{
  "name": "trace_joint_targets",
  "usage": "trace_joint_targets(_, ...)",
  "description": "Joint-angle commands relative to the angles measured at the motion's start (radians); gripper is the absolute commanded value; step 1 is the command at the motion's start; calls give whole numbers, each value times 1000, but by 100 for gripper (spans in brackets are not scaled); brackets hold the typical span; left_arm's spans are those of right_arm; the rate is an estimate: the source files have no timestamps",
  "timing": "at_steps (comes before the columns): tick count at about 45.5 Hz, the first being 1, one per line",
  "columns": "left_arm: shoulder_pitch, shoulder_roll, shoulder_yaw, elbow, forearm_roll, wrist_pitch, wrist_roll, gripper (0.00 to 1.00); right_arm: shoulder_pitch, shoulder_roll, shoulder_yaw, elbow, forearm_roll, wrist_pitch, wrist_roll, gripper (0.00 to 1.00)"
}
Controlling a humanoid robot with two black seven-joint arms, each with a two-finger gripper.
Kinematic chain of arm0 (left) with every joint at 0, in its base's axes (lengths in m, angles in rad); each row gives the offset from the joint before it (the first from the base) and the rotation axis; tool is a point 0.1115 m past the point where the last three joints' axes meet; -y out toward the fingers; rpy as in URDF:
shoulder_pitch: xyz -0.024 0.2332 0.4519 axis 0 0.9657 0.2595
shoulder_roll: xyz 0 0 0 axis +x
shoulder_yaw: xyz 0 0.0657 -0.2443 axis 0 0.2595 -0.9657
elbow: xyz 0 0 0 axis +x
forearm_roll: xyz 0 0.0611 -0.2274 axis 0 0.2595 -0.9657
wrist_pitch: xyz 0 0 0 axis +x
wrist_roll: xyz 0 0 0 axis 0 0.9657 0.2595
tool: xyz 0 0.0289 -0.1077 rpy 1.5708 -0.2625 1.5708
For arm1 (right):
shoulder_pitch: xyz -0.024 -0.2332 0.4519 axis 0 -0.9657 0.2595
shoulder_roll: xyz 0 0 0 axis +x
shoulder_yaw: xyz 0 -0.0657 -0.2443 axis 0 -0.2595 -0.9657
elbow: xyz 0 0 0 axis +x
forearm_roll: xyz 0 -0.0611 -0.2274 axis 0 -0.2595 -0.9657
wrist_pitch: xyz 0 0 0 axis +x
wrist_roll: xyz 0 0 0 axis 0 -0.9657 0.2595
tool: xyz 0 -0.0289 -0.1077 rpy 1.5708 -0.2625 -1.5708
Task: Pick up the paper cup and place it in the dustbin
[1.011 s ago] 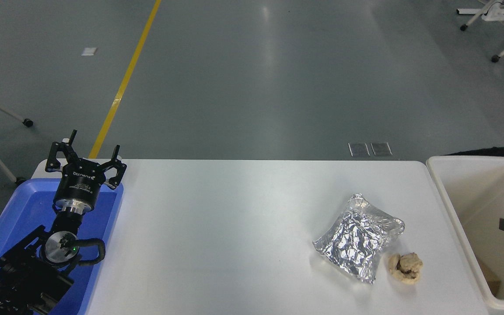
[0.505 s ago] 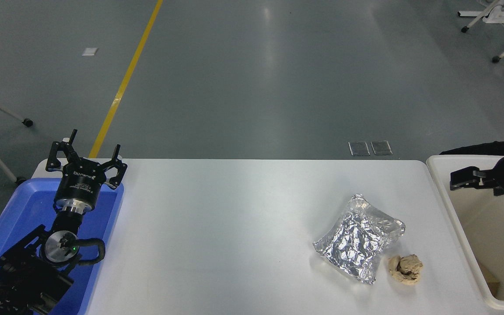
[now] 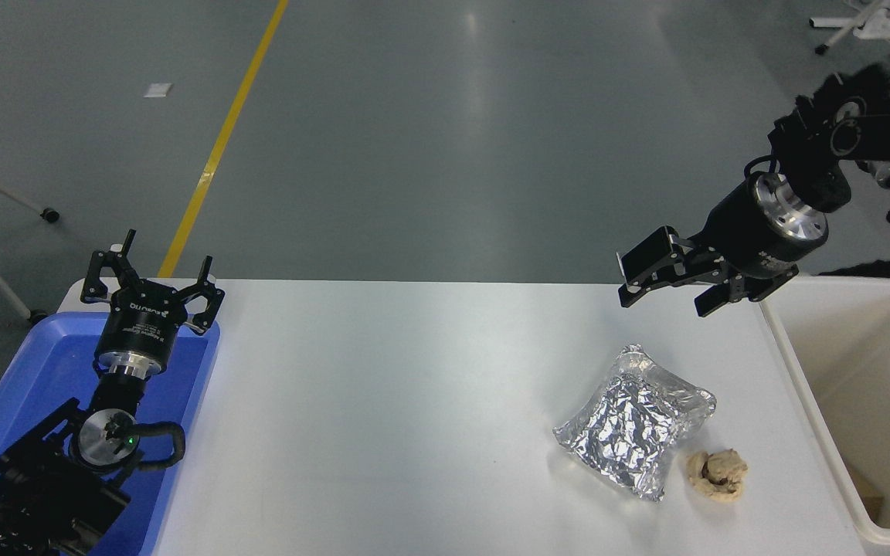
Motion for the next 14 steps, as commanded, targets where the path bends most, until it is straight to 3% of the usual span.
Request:
trace_joint_targets(1, 1, 0, 0, 0, 0, 0, -1, 100, 131, 35, -6, 90, 43, 16, -3, 100)
trace_joint_targets(14, 1, 0, 0, 0, 0, 2, -1, 100, 169, 26, -2, 101, 48, 16, -5, 100)
